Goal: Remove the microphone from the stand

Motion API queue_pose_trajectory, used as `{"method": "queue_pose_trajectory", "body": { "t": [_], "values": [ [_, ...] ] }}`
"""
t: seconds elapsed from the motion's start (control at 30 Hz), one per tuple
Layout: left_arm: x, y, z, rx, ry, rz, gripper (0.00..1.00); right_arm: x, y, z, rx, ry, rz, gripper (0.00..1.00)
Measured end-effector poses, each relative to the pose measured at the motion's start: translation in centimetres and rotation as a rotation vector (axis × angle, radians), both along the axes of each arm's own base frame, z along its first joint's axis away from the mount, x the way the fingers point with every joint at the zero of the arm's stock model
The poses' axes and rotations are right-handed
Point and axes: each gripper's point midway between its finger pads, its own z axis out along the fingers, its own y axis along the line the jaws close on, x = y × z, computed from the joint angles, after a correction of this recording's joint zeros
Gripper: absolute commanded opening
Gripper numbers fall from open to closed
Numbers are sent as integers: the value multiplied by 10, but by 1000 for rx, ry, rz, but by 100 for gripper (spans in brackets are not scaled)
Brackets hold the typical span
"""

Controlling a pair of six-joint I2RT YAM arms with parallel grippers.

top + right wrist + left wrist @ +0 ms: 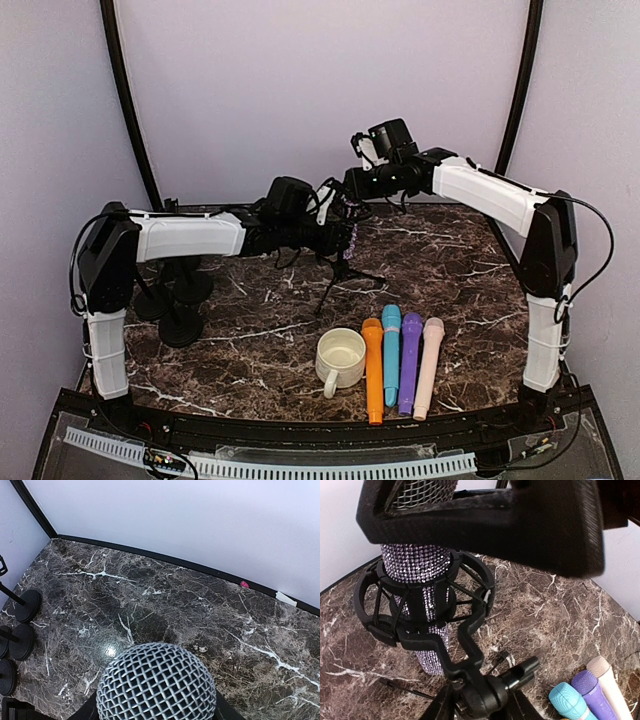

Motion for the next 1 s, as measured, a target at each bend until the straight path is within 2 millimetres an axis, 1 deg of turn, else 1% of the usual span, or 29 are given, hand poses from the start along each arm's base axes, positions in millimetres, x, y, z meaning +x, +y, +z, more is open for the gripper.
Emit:
{"method": "queue_pose_trajectory", "body": {
  "t": [0.07, 0.17, 0.33, 0.57, 0.73, 1.0],
  "values": [
    [1, 1, 0, 8, -10, 3, 24, 0, 0, 0, -3, 1, 1, 23],
    [3, 2, 0, 27, -32, 4, 19, 0, -1, 1, -6, 0, -4, 18],
    [4, 3, 1, 46, -54, 10, 12, 0, -3, 2, -7, 0, -12, 16],
    [3, 2, 1, 59, -68, 14, 1, -7, -9, 8, -10, 15, -20, 15],
    [-1, -2, 4, 63, -84, 9, 0, -18, -17, 18, -19, 27, -23, 15],
    [-7, -7, 25, 30, -117, -5, 0, -33, -30, 44, -4, 0, -34, 14]
  ]
}}
